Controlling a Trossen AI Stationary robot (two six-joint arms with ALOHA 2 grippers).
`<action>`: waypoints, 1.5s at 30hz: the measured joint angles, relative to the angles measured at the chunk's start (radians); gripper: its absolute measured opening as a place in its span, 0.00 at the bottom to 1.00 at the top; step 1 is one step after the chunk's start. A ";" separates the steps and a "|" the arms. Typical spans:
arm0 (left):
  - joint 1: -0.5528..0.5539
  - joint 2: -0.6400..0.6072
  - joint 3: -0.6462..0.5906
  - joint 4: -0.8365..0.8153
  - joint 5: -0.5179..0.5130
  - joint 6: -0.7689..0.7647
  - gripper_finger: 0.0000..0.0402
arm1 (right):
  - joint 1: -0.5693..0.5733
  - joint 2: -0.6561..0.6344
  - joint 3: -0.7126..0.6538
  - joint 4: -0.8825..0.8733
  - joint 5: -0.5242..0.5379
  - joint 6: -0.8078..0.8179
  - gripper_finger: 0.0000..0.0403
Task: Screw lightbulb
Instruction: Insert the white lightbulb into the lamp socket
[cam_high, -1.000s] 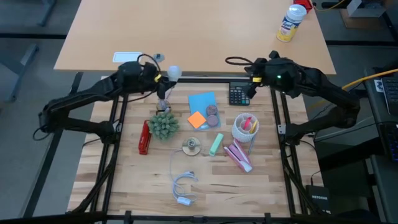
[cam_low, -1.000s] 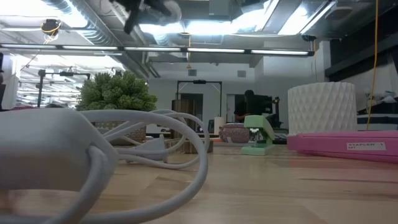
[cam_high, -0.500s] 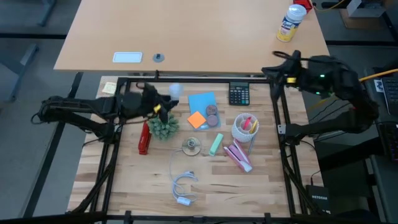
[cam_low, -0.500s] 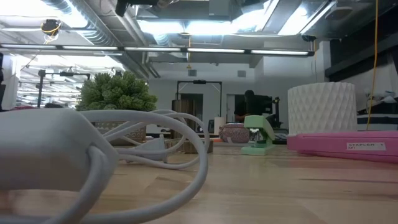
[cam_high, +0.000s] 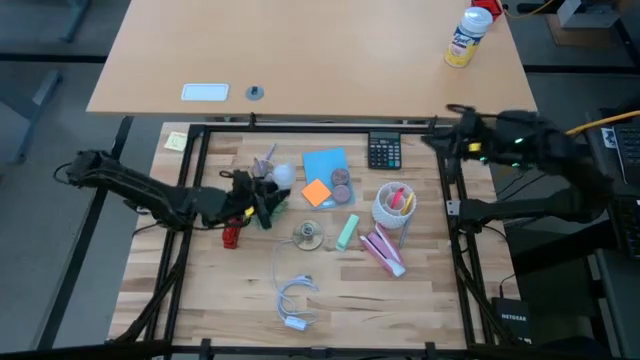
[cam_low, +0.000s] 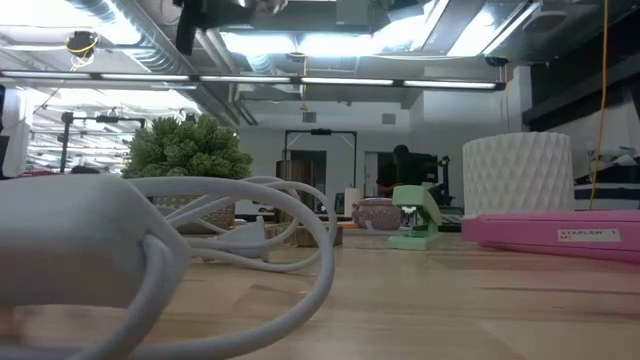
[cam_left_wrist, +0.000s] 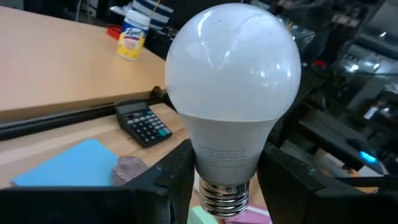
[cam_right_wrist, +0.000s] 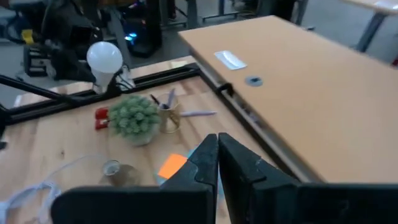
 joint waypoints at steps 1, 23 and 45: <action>-0.003 0.020 -0.019 0.048 0.000 0.012 0.37 | 0.000 -0.016 -0.058 0.053 -0.018 0.013 0.04; -0.135 0.667 -0.079 0.814 -0.163 0.063 0.38 | 0.068 0.330 -0.720 1.179 -0.304 0.204 0.04; -0.223 0.845 0.013 0.781 -0.408 0.043 0.38 | 0.248 0.709 -0.719 1.636 -0.172 0.181 0.04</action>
